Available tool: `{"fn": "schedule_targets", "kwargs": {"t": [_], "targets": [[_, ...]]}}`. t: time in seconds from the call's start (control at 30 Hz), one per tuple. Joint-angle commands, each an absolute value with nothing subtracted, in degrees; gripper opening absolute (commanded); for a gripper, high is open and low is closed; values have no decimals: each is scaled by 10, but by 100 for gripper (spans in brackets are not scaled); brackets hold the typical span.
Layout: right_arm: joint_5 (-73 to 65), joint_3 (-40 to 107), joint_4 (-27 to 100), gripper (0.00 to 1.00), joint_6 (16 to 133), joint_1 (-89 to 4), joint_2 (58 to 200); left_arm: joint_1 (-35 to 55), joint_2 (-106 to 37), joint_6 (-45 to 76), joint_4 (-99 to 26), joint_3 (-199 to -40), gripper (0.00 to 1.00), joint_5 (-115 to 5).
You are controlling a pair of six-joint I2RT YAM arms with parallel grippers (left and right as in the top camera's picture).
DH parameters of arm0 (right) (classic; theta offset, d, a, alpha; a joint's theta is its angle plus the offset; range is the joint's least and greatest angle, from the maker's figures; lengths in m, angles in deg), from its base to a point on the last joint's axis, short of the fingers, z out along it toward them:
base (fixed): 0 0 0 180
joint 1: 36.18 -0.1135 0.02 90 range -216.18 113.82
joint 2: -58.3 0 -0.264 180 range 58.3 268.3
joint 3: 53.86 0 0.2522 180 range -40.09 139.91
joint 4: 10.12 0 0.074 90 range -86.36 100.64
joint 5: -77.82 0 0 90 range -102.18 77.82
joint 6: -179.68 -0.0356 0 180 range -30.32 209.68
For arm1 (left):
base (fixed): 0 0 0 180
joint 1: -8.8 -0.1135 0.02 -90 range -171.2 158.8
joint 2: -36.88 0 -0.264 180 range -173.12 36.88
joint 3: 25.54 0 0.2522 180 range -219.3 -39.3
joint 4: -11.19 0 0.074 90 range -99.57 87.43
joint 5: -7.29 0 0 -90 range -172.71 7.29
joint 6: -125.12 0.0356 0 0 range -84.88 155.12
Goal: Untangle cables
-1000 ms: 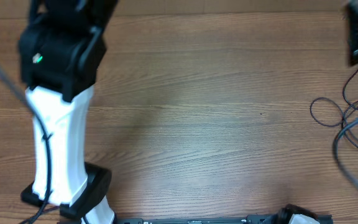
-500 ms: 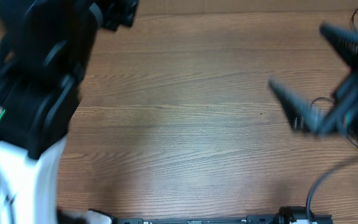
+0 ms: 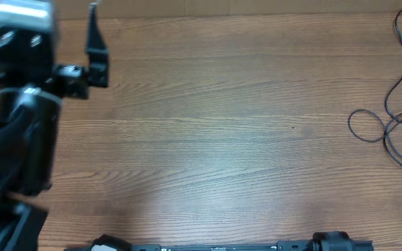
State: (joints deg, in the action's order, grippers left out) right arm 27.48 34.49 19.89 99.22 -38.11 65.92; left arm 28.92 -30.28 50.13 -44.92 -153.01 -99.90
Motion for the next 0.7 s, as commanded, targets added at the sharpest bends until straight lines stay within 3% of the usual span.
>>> {"fn": "schedule_targets", "kwargs": {"t": [0.0,0.07,0.17,0.37,0.67], "targets": [[236,326,178,100,1020,-382,636,287,-308,504,-447,-1523,100,-978],[175,326,153,100,1020,-380,641,287,-309,506,-447,-1523,100,-990],[46,324,230,100,999,-381,641,287,-309,506,-449,-1523,100,-1005],[-73,143,312,100,1058,-383,643,287,-309,514,-449,-1523,100,-1009],[-121,-140,204,100,1028,-383,643,287,-314,534,-450,-1523,100,-1010]]}}
